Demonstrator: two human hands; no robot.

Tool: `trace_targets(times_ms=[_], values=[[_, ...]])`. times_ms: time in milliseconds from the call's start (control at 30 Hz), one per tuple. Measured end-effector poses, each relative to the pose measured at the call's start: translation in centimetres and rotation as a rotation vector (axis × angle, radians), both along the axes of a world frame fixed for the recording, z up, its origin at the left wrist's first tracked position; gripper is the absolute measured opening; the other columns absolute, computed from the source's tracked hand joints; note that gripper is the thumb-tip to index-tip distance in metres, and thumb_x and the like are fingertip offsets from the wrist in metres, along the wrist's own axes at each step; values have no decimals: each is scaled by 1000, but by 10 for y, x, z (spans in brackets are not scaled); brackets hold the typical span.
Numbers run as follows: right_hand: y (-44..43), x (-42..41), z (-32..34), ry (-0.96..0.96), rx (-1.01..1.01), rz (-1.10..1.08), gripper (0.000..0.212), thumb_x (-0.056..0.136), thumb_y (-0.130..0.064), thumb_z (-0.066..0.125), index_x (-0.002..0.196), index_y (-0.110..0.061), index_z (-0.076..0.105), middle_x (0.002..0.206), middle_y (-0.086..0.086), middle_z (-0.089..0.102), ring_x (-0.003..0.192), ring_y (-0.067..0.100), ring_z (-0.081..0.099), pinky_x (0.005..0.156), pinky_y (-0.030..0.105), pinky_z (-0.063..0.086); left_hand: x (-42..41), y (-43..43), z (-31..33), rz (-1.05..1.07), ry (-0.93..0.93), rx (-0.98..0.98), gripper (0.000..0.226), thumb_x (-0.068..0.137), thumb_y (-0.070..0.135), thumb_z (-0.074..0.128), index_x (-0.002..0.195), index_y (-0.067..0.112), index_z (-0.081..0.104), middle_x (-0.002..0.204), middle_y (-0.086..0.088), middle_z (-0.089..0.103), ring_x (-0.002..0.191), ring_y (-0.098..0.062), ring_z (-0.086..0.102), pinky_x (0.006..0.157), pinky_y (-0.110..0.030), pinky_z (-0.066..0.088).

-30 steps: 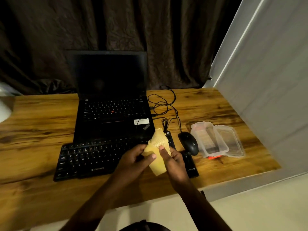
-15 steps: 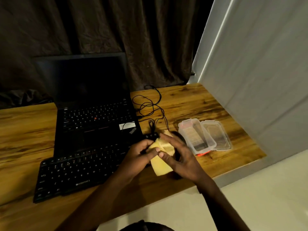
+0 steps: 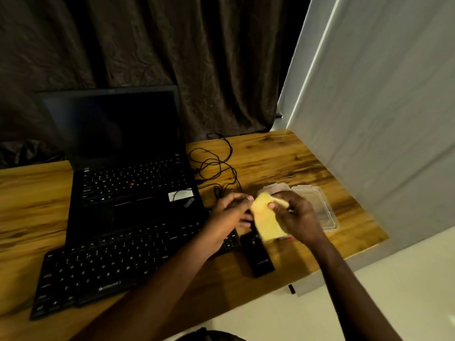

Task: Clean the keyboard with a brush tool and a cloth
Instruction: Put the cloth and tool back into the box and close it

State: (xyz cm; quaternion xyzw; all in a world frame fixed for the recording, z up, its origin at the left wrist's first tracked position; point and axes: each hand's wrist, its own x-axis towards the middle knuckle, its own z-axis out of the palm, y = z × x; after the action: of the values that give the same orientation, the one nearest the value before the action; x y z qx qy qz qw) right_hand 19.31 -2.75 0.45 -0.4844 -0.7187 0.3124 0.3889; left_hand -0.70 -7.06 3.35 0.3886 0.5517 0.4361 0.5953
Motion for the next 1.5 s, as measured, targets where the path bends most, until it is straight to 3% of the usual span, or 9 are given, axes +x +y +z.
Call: trace_targets(times_ms=[167,300,400,567,767,1000,1167,1300,1500], values=[[48,42,5,-256,70,-146,26,91,-33,61,104,-13,71,81,7,72,71,23,67,59,28,48,4,13,-6,-89,133,19,28,96,30,63,122,19,59,108,2,71,95,-18,71,81,-32,57],[64,42,-12,-346,-152,-176,13,95,-15,63,106,-19,67,92,6,68,86,24,64,71,31,47,13,19,-15,-117,259,32,31,96,29,63,124,19,57,115,-1,65,92,-16,68,71,-21,53],[67,35,-29,-474,-221,-167,23,94,-19,60,116,-24,67,104,6,69,97,23,64,84,36,51,16,21,-22,-153,332,48,33,93,31,65,124,21,57,112,1,65,97,-18,67,83,-33,55],[68,22,-33,-822,-311,-137,36,100,-29,47,134,-19,50,121,17,59,110,34,58,94,39,45,17,24,-28,-182,366,67,34,95,27,64,127,18,54,112,1,63,94,-12,60,67,-18,43],[48,4,-24,-1172,-78,-276,37,103,-40,44,134,-20,45,122,8,60,107,23,61,82,31,46,18,27,-30,-222,428,82,38,96,27,62,133,20,50,115,4,63,84,2,54,64,-15,40],[52,8,-34,-872,-54,-229,28,93,-30,59,118,-18,64,112,7,66,101,25,64,81,34,52,22,27,-32,-249,543,174,40,97,28,61,135,22,49,122,7,62,107,-12,60,87,-28,50],[47,13,-41,-842,-197,-80,59,87,-52,44,129,-12,57,123,16,59,114,34,58,97,42,48,26,25,-39,-584,868,397,62,99,36,53,155,29,26,159,7,27,146,-16,26,115,-37,30],[41,5,-34,-885,-164,-36,41,98,-25,52,136,-10,53,133,19,51,120,38,52,99,45,45,28,27,-49,-781,1170,574,66,100,35,50,157,18,20,166,1,9,152,-14,-1,124,-37,-3],[28,17,-16,-586,-56,-177,20,88,-14,60,105,-14,71,99,1,70,93,19,67,81,24,49,18,26,-43,-678,1155,652,54,103,29,44,154,17,30,163,1,22,151,-14,10,124,-33,1]])
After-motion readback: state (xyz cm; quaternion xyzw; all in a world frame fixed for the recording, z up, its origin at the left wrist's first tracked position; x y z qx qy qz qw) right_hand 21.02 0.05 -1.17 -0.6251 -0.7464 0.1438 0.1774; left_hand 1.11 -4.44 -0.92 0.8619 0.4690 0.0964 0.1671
